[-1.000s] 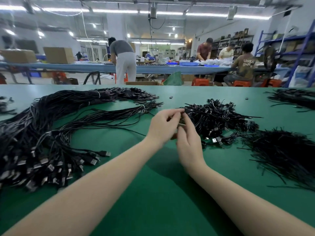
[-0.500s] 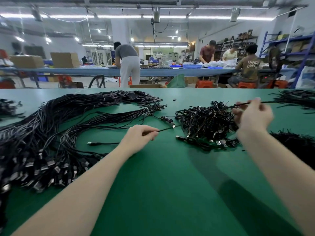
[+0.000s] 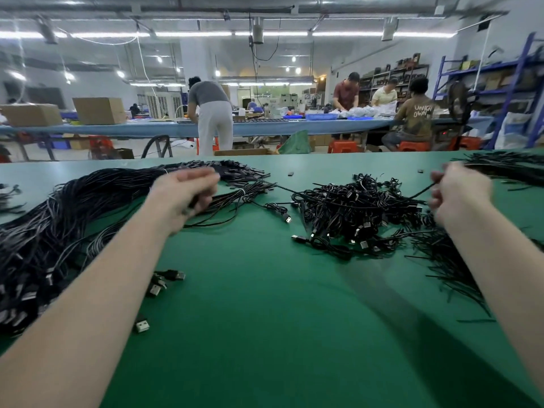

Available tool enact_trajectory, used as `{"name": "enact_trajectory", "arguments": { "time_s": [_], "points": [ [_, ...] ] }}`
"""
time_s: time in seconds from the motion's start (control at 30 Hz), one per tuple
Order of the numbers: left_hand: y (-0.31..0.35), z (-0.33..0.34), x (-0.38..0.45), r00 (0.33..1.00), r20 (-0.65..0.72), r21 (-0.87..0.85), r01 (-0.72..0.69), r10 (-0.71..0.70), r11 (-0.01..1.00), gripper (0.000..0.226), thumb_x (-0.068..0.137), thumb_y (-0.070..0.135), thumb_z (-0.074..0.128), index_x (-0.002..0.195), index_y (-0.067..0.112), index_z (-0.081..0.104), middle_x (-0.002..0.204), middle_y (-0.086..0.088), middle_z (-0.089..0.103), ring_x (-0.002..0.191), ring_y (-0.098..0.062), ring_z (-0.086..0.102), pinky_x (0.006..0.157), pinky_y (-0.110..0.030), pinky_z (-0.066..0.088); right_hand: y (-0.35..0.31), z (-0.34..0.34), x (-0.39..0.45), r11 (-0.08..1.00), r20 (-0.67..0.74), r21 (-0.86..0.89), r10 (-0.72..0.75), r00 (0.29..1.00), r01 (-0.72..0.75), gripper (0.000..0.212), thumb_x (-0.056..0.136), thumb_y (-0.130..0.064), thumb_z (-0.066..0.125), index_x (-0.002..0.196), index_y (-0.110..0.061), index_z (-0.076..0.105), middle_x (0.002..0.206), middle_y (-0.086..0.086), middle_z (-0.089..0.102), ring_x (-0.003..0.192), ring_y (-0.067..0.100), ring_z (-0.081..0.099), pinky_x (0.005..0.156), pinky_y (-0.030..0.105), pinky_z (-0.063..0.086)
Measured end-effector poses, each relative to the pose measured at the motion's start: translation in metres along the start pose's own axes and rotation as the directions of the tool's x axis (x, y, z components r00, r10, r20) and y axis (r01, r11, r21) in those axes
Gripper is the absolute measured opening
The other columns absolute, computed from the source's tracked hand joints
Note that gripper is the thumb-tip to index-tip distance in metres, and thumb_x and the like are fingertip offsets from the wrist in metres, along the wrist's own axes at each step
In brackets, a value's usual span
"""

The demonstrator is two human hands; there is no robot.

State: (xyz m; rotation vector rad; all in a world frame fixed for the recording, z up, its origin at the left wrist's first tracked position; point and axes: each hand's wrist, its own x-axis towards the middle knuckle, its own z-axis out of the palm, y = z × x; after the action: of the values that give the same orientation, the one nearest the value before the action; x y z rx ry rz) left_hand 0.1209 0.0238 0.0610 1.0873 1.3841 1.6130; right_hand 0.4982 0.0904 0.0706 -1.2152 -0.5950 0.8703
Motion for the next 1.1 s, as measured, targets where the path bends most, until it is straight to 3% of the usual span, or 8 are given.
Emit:
{"name": "enact_trajectory", "arguments": {
  "time_s": [0.1, 0.27, 0.37, 0.5, 0.6, 0.77, 0.9, 1.1],
  "points": [
    [0.039, 0.003, -0.013, 0.995, 0.052, -0.165, -0.071, 0.081, 0.984, 0.038, 0.059, 0.023, 0.079, 0.096, 0.019, 0.071, 0.082, 0.002, 0.075, 0.067, -0.007, 0.069, 0.051, -0.018, 0.052, 0.014, 0.019, -0.019, 0.899, 0.376, -0.414, 0.026, 0.926, 0.143, 0.013, 0.1, -0.019, 0.043, 0.097, -0.012, 0.052, 0.08, 0.002, 0.061, 0.045, 0.01, 0.039, 0.033, 0.015, 0.027],
    [0.068, 0.026, -0.049, 0.905, 0.217, 0.213, -0.411, 0.367, 0.886, 0.02, 0.071, 0.023, 0.079, 0.09, 0.024, 0.073, 0.087, 0.003, 0.075, 0.075, -0.009, 0.072, 0.057, -0.017, 0.054, 0.026, 0.045, -0.068, -0.047, 0.639, -0.769, -0.073, 0.766, 0.637, 0.051, 0.101, -0.049, 0.029, 0.094, -0.007, 0.058, 0.091, 0.013, 0.059, 0.088, 0.028, 0.058, 0.073, 0.035, 0.048],
    [0.069, 0.045, -0.064, 0.839, 0.452, 0.374, -0.486, 0.302, 0.79, 0.024, 0.077, 0.02, 0.077, 0.1, 0.023, 0.07, 0.084, 0.005, 0.075, 0.077, -0.01, 0.072, 0.061, -0.017, 0.055, 0.019, 0.057, -0.105, 0.332, 0.801, -0.466, -0.235, 0.551, 0.82, 0.055, 0.099, -0.055, 0.025, 0.141, -0.025, 0.041, 0.142, 0.002, 0.047, 0.127, 0.019, 0.045, 0.103, 0.042, 0.039],
    [0.064, 0.057, -0.069, 0.82, 0.511, 0.278, -0.442, 0.258, 0.853, 0.039, 0.077, 0.01, 0.077, 0.112, 0.017, 0.062, 0.085, -0.004, 0.075, 0.08, -0.017, 0.073, 0.065, -0.024, 0.058, 0.014, 0.062, -0.133, 0.504, 0.894, -0.085, -0.343, 0.289, 0.859, 0.031, 0.101, -0.033, 0.039, 0.107, -0.017, 0.065, 0.096, -0.002, 0.068, 0.074, 0.0, 0.059, 0.064, 0.019, 0.048],
    [0.066, 0.054, -0.067, 0.839, 0.498, 0.143, -0.327, 0.217, 0.934, 0.051, 0.068, 0.008, 0.08, 0.114, 0.015, 0.059, 0.093, -0.009, 0.075, 0.085, -0.022, 0.073, 0.068, -0.027, 0.059, 0.022, 0.06, -0.136, 0.551, 0.888, -0.05, -0.357, 0.29, 0.833, 0.029, 0.101, -0.026, 0.042, 0.087, -0.013, 0.063, 0.074, -0.002, 0.063, 0.046, -0.002, 0.047, 0.044, 0.011, 0.034],
    [0.06, 0.058, -0.059, 0.879, 0.45, 0.138, -0.24, 0.155, 0.961, 0.047, 0.073, 0.04, 0.07, 0.115, 0.021, 0.059, 0.113, 0.0, 0.069, 0.094, -0.013, 0.07, 0.077, -0.025, 0.057, 0.021, 0.062, -0.139, 0.763, 0.794, 0.063, -0.429, 0.431, 0.643, 0.033, 0.103, -0.026, 0.04, 0.077, -0.014, 0.056, 0.061, -0.005, 0.056, 0.063, 0.038, 0.052, 0.068, 0.052, 0.05],
    [0.047, 0.068, -0.061, 0.826, 0.55, 0.344, -0.355, 0.12, 0.869, 0.037, 0.095, 0.054, 0.042, 0.103, 0.03, 0.07, 0.102, 0.007, 0.071, 0.095, -0.009, 0.066, 0.091, -0.033, 0.052, 0.027, 0.065, -0.153, 0.808, 0.845, 0.074, -0.362, 0.392, 0.585, 0.033, 0.103, -0.024, 0.04, 0.076, -0.012, 0.054, 0.058, 0.001, 0.053, 0.056, 0.02, 0.052, 0.057, 0.031, 0.044],
    [0.054, 0.072, -0.065, 0.852, 0.444, 0.208, -0.398, 0.276, 0.894, 0.042, 0.102, 0.041, 0.037, 0.092, 0.02, 0.072, 0.087, 0.001, 0.075, 0.06, -0.005, 0.063, 0.054, -0.016, 0.048, 0.038, 0.065, -0.162, 0.897, 0.918, 0.097, -0.249, 0.31, 0.432, 0.031, 0.102, -0.025, 0.04, 0.085, -0.016, 0.063, 0.061, 0.002, 0.052, 0.056, 0.012, 0.052, 0.059, 0.022, 0.05]
  ]
}}
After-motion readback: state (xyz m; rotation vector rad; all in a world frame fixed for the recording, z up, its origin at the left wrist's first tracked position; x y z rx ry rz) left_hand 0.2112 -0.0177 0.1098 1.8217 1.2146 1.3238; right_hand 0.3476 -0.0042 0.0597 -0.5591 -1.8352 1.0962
